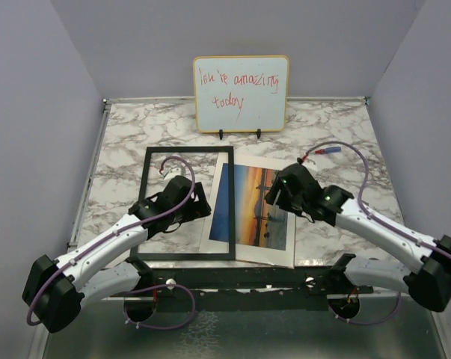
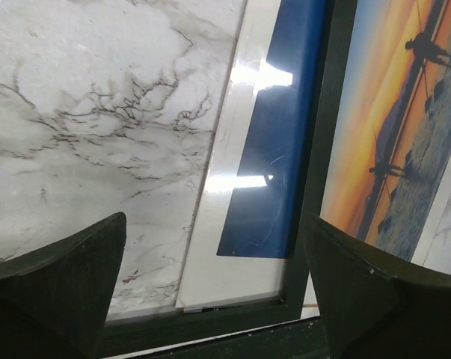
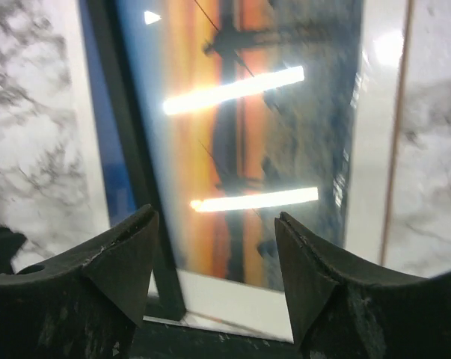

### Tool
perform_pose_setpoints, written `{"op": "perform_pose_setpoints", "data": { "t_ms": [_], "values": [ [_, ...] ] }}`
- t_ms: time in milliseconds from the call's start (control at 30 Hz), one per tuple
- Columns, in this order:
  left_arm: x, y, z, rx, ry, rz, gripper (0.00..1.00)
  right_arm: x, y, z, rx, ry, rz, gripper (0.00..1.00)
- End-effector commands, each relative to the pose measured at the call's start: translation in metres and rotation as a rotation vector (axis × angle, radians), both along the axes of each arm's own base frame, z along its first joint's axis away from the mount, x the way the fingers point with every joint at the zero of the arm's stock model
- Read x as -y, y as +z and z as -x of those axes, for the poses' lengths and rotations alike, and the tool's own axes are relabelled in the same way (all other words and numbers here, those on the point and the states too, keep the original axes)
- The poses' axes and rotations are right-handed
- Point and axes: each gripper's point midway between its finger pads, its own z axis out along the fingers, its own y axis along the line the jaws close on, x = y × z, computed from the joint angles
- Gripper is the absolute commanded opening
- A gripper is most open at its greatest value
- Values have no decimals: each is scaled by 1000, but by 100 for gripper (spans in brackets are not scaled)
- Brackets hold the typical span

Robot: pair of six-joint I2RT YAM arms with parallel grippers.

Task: Take the photo out of the frame
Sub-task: Place the photo frame item at the center of the board.

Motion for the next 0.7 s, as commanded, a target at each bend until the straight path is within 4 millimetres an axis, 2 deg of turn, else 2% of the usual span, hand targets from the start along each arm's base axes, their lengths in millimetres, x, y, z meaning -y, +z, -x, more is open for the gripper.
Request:
{"op": "perform_pose_setpoints", "data": {
  "t_ms": [0,167,267,433,567,667],
  "values": [
    [29,-15,2,-21,-115,102,99,41,-38,60,-169,-37,16,68],
    [34,-41,6,-83,-120,99,99,62,-63,115,-355,-120,-57,64],
    [32,-50,7,-96,-120,78,99,66,-74,136,-405,-124,-112,63],
    [31,-55,4,-85,-108,78,99,74,-82,147,-409,-144,-148,61],
    [29,-61,5,-98,-101,59,99,60,-93,153,-460,-81,-171,59],
    [25,-67,7,-112,-101,35,99,60,-101,154,-507,-110,-144,56]
  ]
}}
